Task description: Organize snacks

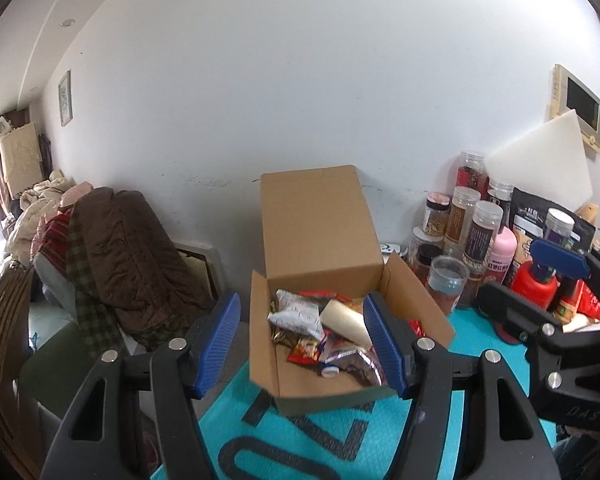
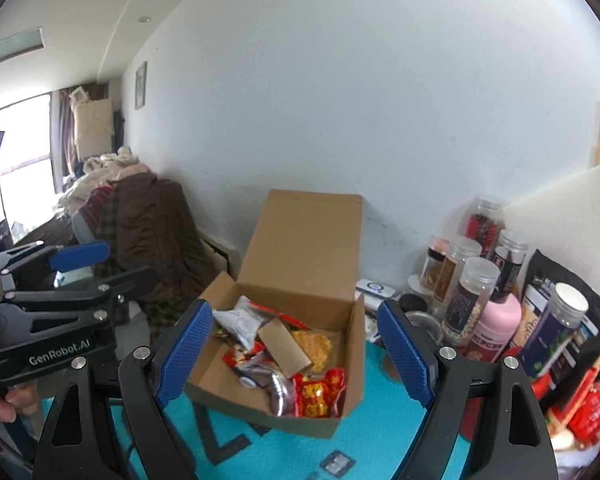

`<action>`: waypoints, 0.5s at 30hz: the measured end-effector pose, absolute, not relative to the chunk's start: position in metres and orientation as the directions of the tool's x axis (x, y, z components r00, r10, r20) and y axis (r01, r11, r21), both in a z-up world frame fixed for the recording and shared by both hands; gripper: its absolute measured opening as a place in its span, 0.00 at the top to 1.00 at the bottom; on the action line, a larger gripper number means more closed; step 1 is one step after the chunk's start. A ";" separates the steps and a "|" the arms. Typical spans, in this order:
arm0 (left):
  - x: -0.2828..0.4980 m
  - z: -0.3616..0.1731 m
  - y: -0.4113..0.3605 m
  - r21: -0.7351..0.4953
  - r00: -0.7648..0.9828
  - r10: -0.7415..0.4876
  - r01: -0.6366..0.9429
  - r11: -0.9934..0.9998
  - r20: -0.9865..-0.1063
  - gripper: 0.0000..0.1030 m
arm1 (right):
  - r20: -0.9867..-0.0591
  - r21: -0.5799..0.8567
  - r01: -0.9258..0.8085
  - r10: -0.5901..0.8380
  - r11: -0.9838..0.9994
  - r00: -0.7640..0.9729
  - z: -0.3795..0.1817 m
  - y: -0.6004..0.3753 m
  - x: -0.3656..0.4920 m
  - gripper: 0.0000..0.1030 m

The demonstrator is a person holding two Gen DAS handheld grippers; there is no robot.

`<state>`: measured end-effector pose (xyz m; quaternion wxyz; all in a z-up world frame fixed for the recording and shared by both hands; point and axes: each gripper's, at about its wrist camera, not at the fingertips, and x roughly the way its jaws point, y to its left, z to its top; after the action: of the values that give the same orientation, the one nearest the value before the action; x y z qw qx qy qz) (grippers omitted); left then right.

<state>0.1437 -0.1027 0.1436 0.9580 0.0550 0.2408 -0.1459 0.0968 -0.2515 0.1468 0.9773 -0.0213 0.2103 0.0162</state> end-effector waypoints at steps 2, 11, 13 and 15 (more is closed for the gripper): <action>0.133 0.141 -0.097 0.030 0.841 -0.252 0.303 0.953 -0.479 0.38 | -0.410 -0.041 -0.042 0.022 0.998 0.912 0.146 -0.248 0.088 0.17; 0.089 0.132 -0.074 0.019 0.846 -0.229 0.271 0.962 -0.482 0.38 | -0.422 -0.033 -0.064 0.044 0.997 0.905 0.131 -0.232 0.045 0.17; 0.080 0.128 -0.070 0.022 0.846 -0.216 0.259 0.966 -0.488 0.38 | -0.428 -0.033 -0.072 0.051 0.997 0.902 0.126 -0.229 0.037 0.17; 0.070 0.125 -0.066 0.029 0.847 -0.207 0.253 0.967 -0.490 0.38 | -0.433 -0.030 -0.081 0.060 0.996 0.899 0.121 -0.224 0.029 0.17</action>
<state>0.0703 -0.0664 0.1245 0.9599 0.0461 0.2494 -0.1197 0.0292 -0.2244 0.1208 0.9742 -0.0237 0.2213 0.0362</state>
